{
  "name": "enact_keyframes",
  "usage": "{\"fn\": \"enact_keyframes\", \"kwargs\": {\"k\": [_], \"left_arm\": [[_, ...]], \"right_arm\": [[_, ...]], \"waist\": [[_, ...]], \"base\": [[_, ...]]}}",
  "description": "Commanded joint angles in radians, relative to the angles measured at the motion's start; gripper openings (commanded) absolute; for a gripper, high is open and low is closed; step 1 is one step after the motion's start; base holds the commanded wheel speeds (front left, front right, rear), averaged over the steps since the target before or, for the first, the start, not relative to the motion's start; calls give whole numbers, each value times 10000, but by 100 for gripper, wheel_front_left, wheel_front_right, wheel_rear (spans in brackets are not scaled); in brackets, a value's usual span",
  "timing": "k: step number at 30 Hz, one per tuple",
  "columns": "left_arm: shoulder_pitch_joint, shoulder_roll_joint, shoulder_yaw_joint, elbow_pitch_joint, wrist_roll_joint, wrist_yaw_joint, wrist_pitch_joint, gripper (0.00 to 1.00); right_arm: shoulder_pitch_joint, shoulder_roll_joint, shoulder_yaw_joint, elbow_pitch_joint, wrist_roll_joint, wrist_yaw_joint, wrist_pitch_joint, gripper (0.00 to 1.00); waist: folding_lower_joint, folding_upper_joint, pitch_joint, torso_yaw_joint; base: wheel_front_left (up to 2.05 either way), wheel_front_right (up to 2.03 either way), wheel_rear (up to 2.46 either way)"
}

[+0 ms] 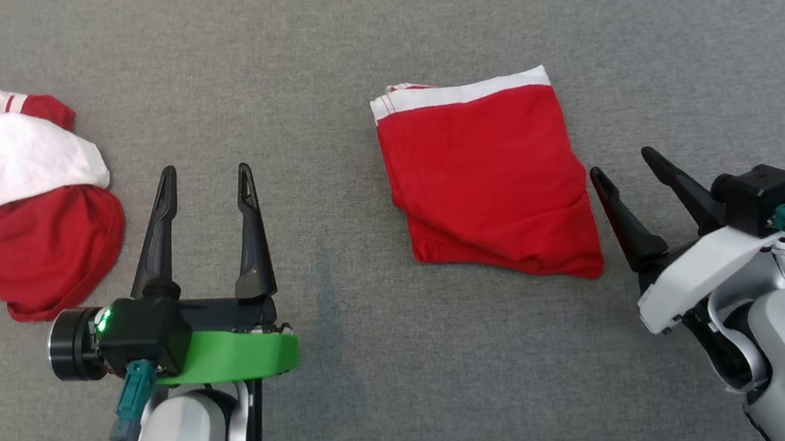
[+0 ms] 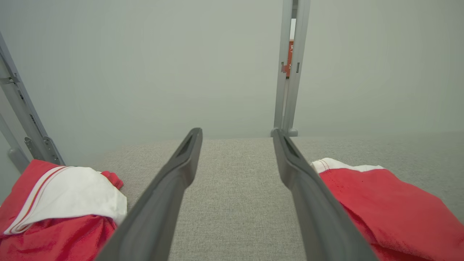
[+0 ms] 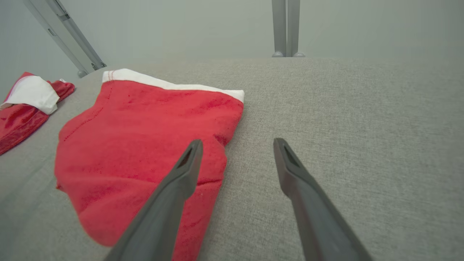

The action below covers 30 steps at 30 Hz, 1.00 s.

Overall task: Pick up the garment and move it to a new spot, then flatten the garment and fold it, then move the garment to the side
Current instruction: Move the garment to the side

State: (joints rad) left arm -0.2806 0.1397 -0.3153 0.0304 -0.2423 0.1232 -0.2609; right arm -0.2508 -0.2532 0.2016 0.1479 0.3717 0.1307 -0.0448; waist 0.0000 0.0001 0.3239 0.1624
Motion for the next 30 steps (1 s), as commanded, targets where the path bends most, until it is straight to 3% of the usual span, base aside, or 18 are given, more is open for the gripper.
{"fn": "enact_keyframes", "kwargs": {"k": [1,6,7,9,13,19,25,30], "left_arm": [[-245,-70,59,-34,100,-33,-45,100],[-282,-235,129,-58,288,-145,-50,100],[-241,-265,179,60,310,-178,-42,100],[-233,-294,239,105,364,-214,-42,100],[-268,-298,365,131,475,-301,-43,100],[-352,-137,528,-120,624,-332,-41,100],[-663,67,120,-587,1028,-521,221,100],[-1290,205,-338,-1218,1373,-786,655,100]], "right_arm": [[-335,-18,183,363,131,1,-92,100],[-927,-65,785,1718,454,1,264,100],[-977,-40,1039,2037,605,1,361,49],[-966,-58,1298,2173,770,2,466,0],[-1133,-233,1704,2057,955,-4,449,0],[-1693,-672,2128,1836,1179,-12,-113,0],[-2438,-1644,2859,2110,1761,-7,-732,0],[-3225,-2765,2873,2773,2294,-7,-1302,0]], "waist": [[0,-1,740,641],[0,-1,794,670],[0,-1,756,620],[0,-1,726,514],[0,-1,706,211],[0,-1,826,-779],[0,-1,1282,-2178],[0,-1,2031,-2992]], "base": [[0,0,0],[0,0,0],[0,0,0],[0,0,0],[0,0,0],[0,0,0],[0,0,0],[0,0,0]]}}
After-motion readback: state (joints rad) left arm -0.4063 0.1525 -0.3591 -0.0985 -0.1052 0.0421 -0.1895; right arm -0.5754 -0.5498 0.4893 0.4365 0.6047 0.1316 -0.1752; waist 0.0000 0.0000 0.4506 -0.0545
